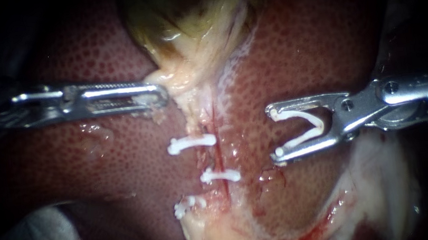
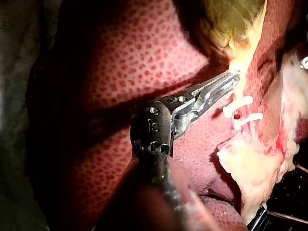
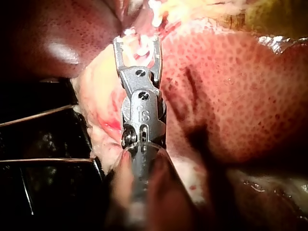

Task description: Clipping second clip right tube

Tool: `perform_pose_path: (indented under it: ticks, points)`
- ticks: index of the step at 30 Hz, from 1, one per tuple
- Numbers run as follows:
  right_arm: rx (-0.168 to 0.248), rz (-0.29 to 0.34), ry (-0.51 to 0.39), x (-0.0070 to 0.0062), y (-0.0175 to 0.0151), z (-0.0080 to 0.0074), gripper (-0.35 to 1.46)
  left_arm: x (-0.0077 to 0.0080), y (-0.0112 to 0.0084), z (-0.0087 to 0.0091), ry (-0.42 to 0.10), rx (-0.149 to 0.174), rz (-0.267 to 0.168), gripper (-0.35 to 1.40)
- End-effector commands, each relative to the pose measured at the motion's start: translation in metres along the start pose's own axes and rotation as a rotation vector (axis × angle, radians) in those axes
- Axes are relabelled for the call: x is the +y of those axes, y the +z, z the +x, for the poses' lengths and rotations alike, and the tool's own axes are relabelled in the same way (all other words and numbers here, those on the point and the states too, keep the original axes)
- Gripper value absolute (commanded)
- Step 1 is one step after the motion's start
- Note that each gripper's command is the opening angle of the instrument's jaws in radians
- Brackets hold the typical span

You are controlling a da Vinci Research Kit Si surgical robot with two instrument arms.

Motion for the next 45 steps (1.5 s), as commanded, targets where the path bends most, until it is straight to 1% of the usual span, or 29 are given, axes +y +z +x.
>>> perform_pose_path:
  ticks: [1, 3, 5, 9, 11, 13, 17, 21, 25, 26, 27, 31, 35, 37, 39, 42, 45]
  points:
    - [0.000, 0.000, 0.000, 0.0000, 0.0000, 0.0000, 0.50, 0.0003, -0.0007, 0.0005, 0.008, 0.020, -0.006, -0.35]
    - [0.000, 0.000, 0.000, 0.0000, 0.0000, 0.0000, 0.50, 0.0006, -0.0013, 0.0010, 0.009, 0.035, -0.009, -0.35]
    - [0.000, -0.001, 0.000, 0.0000, 0.0000, 0.0000, 0.50, 0.0010, -0.0015, 0.0011, 0.026, 0.036, -0.007, -0.35]
    - [0.000, -0.002, 0.000, 0.0000, 0.0003, -0.0001, 0.50, 0.0013, -0.0012, 0.0008, 0.027, 0.038, -0.003, -0.35]
    - [-0.001, -0.004, -0.002, 0.0000, 0.0005, -0.0003, 0.50, 0.0013, -0.0012, 0.0008, 0.027, 0.038, -0.003, -0.35]
    - [-0.002, -0.011, 0.002, 0.0000, 0.0013, -0.0009, 0.50, 0.0013, -0.0012, 0.0008, 0.027, 0.038, -0.003, -0.35]
    - [-0.003, -0.018, 0.026, 0.0001, 0.0037, -0.0026, 0.50, 0.0014, -0.0013, 0.0008, 0.027, 0.038, -0.003, -0.35]
    - [-0.003, -0.009, 0.073, 0.0008, 0.0070, -0.0046, 0.50, 0.0016, -0.0013, 0.0007, 0.027, 0.038, -0.002, -0.35]
    - [-0.012, -0.018, 0.115, 0.0021, 0.0101, -0.0067, 0.50, 0.0017, -0.0013, 0.0006, 0.027, 0.039, -0.001, -0.35]
    - [-0.015, -0.013, 0.134, 0.0028, 0.0112, -0.0077, 0.50, 0.0017, -0.0013, 0.0006, 0.027, 0.039, 0.000, -0.35]
    - [-0.016, -0.010, 0.144, 0.0030, 0.0116, -0.0081, 0.50, 0.0017, -0.0013, 0.0006, 0.027, 0.039, 0.000, -0.35]
    - [-0.065, -0.014, 0.181, 0.0045, 0.0145, -0.0112, 0.50, 0.0019, -0.0013, 0.0006, 0.027, 0.041, 0.003, -0.35]
    - [-0.077, 0.004, 0.216, 0.0054, 0.0165, -0.0132, 0.50, 0.0020, -0.0013, 0.0006, 0.027, 0.041, 0.004, -0.35]
    - [-0.082, 0.023, 0.234, 0.0053, 0.0171, -0.0138, 0.50, 0.0020, -0.0013, 0.0006, 0.027, 0.041, 0.004, -0.35]
    - [-0.087, 0.047, 0.247, 0.0050, 0.0175, -0.0139, 0.49, 0.0020, -0.0012, 0.0005, 0.027, 0.042, 0.004, -0.35]
    - [-0.084, 0.096, 0.274, 0.0043, 0.0179, -0.0137, 0.47, 0.0020, -0.0011, 0.0004, 0.028, 0.041, 0.003, -0.35]
    - [-0.075, 0.134, 0.281, 0.0037, 0.0186, -0.0132, 0.45, 0.0020, -0.0010, 0.0004, 0.028, 0.041, 0.003, -0.35]
